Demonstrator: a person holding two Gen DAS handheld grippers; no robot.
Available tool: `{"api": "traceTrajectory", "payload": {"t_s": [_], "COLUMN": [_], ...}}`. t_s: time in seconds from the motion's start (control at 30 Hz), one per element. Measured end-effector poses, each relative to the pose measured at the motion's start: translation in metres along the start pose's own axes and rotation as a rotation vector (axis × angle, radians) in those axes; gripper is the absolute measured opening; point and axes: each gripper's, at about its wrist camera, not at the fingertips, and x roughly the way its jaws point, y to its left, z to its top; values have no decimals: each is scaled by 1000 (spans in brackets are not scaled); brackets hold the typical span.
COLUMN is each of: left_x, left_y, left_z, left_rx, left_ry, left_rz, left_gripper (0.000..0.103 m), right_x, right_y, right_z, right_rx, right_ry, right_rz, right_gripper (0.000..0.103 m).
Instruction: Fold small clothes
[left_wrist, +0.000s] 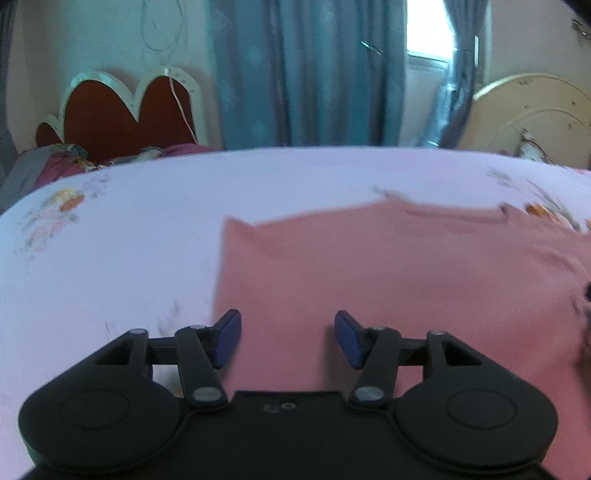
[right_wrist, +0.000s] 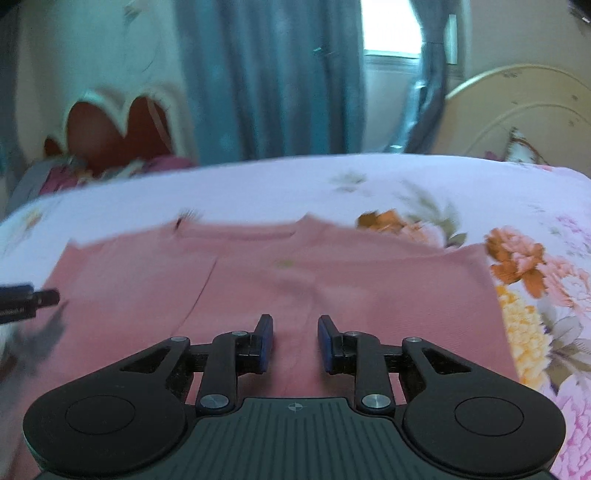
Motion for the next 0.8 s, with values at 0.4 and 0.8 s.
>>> {"api": "traceTrajectory", "payload": {"t_s": [0.4,0.8], "left_x": [-21,-72], "left_y": [-6,-37], "left_z": [-11,-24], "left_rx": [-20,-27], "left_ry": [39,37], "left_rz": [0,-4], "left_gripper": [60,64], "right_x": [-29,-81], "right_y": [-11,-23], "right_z": [-16,-41], "right_rx": [34,72], "right_ry": [9,10], "right_rz": [44,141], "right_gripper": [27,41]}}
